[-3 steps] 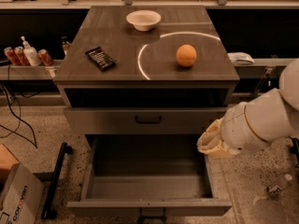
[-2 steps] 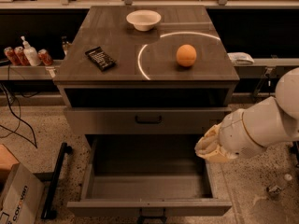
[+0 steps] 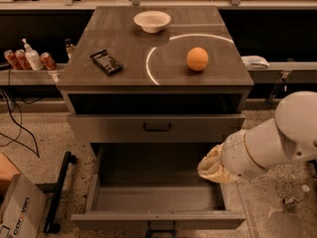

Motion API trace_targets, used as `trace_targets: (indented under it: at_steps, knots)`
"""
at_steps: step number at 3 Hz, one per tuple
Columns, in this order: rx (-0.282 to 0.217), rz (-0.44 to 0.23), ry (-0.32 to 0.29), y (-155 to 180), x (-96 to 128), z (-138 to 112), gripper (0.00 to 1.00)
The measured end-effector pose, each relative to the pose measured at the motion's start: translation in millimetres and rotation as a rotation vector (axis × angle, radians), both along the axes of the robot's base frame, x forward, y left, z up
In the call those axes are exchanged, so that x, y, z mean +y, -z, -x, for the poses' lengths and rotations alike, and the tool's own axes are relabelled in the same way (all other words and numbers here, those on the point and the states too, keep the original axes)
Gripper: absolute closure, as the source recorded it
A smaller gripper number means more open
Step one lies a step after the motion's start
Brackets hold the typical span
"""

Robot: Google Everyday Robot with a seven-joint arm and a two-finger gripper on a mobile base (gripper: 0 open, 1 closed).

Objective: Close middle drawer

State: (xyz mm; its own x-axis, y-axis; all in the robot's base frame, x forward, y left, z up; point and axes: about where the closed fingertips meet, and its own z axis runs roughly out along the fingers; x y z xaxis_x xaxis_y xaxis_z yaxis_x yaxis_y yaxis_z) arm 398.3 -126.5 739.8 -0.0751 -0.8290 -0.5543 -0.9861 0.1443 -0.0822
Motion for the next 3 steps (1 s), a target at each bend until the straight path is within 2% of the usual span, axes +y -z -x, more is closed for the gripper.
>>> trace_targets:
  at_steps: [1, 3]
  knots:
    - [0.025, -0.035, -0.028, 25, 9, 6, 1.0]
    - [0.103, -0.117, -0.008, 81, 16, 29, 1.0]
